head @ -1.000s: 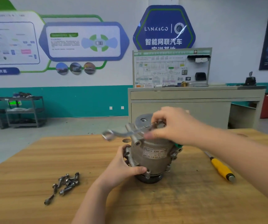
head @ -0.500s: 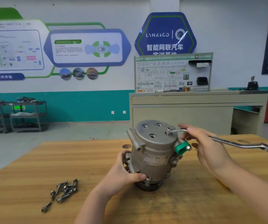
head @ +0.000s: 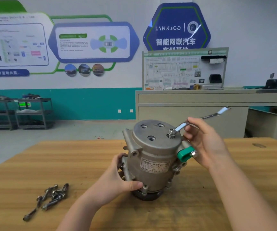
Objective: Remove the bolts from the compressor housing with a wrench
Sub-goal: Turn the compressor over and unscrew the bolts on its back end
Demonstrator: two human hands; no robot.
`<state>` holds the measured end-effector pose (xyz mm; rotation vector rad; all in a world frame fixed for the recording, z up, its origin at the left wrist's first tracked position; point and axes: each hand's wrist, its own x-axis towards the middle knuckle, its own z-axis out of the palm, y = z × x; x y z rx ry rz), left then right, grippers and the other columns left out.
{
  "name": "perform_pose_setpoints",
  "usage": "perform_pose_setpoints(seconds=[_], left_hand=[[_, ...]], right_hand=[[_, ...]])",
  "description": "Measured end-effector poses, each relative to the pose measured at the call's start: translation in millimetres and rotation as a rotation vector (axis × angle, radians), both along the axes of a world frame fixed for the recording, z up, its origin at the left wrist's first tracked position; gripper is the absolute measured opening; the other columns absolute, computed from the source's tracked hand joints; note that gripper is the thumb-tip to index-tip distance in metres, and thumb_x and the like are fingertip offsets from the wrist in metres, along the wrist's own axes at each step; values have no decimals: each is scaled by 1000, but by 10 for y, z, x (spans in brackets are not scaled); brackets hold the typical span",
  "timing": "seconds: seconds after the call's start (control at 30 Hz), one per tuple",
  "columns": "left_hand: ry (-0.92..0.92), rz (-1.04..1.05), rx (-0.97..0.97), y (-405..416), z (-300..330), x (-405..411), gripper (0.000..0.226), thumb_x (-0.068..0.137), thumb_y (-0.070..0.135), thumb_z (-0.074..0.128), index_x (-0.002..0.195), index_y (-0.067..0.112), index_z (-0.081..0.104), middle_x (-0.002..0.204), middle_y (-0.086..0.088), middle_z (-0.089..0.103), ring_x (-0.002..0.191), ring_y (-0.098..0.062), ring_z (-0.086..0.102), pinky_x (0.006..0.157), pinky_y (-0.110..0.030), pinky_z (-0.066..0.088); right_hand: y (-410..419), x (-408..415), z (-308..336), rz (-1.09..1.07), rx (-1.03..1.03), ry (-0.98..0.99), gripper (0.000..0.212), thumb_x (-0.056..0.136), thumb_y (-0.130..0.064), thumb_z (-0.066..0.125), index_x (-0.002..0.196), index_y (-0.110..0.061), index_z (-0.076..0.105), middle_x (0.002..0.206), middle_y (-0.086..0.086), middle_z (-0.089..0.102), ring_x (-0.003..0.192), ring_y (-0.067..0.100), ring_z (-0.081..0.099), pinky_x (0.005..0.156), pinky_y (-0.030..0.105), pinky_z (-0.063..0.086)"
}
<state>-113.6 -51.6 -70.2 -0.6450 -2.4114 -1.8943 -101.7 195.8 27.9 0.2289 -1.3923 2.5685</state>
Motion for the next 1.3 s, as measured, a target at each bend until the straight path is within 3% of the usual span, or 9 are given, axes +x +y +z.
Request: perform_pose_setpoints(seconds=[0.2,0.33,0.4,0.67,0.83,0.97,1.07,1.2,1.3], left_hand=[[13,20,-33,28,12,39,94,48,44,93,119,34,33,124,14,54,107,9,58,85,-11,47],[8,25,-51,78,21,74,89,55,41,92,115,31,27,126,9,50,103,18,53,79,-1,41],[-4,24,-30,103,39,92,83,57,31,88,113,29,27,124,7,51,99,19,54,77,-1,42],[36,83,-5,206,12,137,83,56,22,91,109,26,28,124,0,47,109,-1,52,79,-4,43],[119,255,132,441,-86,135,109,25,35,86,115,15,29,113,2,48,96,1,51,79,-5,42],[16,329,227,594,-138,164,101,21,42,84,112,29,42,116,9,55,102,-3,59,92,-25,49],[36,374,276,697,-130,130,100,35,7,92,112,18,29,108,12,42,91,4,47,76,-2,39],[159,402,174,705,-167,180,111,22,47,78,114,20,21,111,15,40,98,3,46,81,-2,33],[153,421,174,684,-156,177,112,21,50,73,116,19,22,115,7,41,99,1,47,82,-1,33]], right_hand=[[65,152,62,-292,-156,336,45,87,-9,64,53,-23,38,47,-5,49,45,5,51,46,17,37],[-41,238,-75,-840,216,436,42,85,-22,64,52,-22,40,43,0,55,40,6,52,43,16,39],[-125,250,-127,-950,340,507,36,85,-25,64,57,-20,42,50,4,57,41,11,51,44,19,39],[-266,291,-222,-1013,552,672,38,85,-25,60,57,-20,35,55,-4,40,46,3,34,46,10,25],[-303,299,-210,-1091,625,705,39,87,-24,58,58,-20,31,47,-2,28,48,5,30,46,12,22],[-291,239,-195,-1137,685,656,40,87,-23,58,59,-20,30,47,-6,29,49,8,33,46,11,23],[-285,159,-168,-1135,683,646,43,87,-17,60,58,-23,27,46,-6,26,48,3,35,44,9,23],[-330,108,-119,-1157,715,644,45,86,-10,62,58,-21,28,46,-7,25,48,1,38,44,8,24],[-399,169,-48,-1179,929,640,49,84,-11,60,59,-26,21,44,-6,22,45,5,36,41,13,24]])
